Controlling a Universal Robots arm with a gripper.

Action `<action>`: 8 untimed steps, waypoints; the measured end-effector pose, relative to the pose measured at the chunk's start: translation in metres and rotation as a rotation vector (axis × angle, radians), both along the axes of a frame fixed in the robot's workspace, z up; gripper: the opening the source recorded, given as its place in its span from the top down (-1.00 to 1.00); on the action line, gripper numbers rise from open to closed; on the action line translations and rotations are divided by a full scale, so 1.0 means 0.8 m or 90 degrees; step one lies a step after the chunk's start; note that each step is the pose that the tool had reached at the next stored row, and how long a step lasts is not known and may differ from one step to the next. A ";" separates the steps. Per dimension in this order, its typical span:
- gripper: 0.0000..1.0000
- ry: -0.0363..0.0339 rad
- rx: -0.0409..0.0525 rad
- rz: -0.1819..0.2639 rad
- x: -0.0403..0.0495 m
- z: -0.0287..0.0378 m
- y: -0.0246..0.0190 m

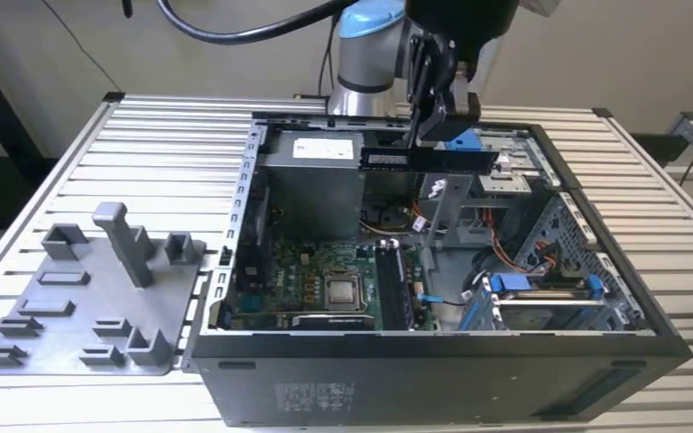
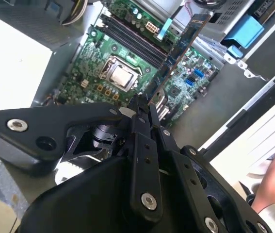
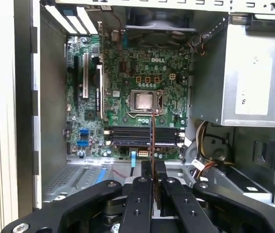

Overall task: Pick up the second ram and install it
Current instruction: 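Pick up the second ram and move it above second insertion slot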

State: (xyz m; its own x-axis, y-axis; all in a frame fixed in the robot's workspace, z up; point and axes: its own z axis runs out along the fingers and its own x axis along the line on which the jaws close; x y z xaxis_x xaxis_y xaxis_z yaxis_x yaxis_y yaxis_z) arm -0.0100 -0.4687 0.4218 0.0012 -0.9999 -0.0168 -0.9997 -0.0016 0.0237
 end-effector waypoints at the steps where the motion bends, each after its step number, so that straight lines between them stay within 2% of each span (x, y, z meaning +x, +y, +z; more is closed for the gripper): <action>1: 0.72 0.0000 0.0000 0.000 0.000 0.0000 0.0040; 8: 0.72 0.0000 -0.0003 0.000 0.002 -0.0001 0.0322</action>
State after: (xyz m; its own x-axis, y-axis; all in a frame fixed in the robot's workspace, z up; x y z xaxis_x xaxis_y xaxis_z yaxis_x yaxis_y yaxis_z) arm -0.0081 -0.4430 0.4218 0.0012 -0.9999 -0.0163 -0.9997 -0.0016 0.0237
